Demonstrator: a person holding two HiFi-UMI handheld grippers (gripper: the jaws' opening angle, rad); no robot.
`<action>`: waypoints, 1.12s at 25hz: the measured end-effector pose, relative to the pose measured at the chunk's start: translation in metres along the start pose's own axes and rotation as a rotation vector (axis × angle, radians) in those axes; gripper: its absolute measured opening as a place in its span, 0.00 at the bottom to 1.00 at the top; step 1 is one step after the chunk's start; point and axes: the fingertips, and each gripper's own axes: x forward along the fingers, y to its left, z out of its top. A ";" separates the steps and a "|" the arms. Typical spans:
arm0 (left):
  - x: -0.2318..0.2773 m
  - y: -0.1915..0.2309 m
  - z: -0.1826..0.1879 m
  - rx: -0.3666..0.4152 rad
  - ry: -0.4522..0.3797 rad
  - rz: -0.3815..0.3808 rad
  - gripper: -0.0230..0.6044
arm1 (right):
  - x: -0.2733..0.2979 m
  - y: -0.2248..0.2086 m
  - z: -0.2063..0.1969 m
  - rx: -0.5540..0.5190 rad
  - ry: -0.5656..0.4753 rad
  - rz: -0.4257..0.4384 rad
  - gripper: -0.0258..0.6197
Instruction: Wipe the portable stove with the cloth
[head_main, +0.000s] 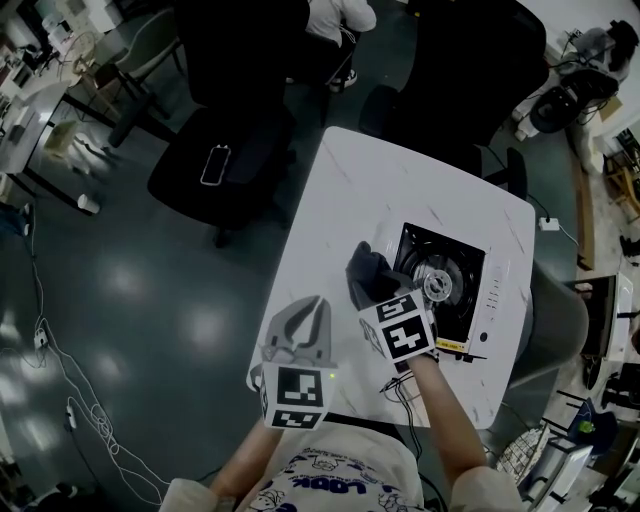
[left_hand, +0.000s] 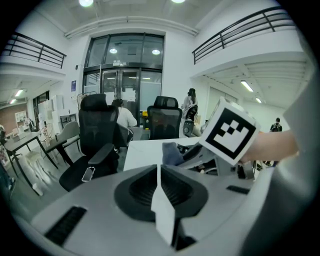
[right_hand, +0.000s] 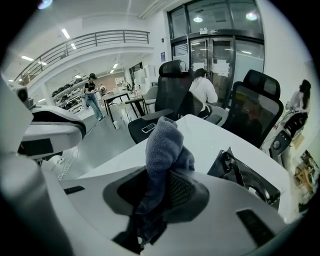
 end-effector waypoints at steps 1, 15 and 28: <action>0.001 0.000 0.000 -0.001 0.001 0.001 0.09 | 0.001 -0.004 0.001 0.002 0.003 0.000 0.21; 0.018 -0.010 0.009 0.002 0.007 -0.015 0.09 | 0.017 -0.038 0.020 -0.012 0.018 -0.004 0.21; 0.051 -0.013 0.029 0.015 0.009 -0.032 0.09 | 0.036 -0.061 0.035 -0.042 0.052 0.013 0.21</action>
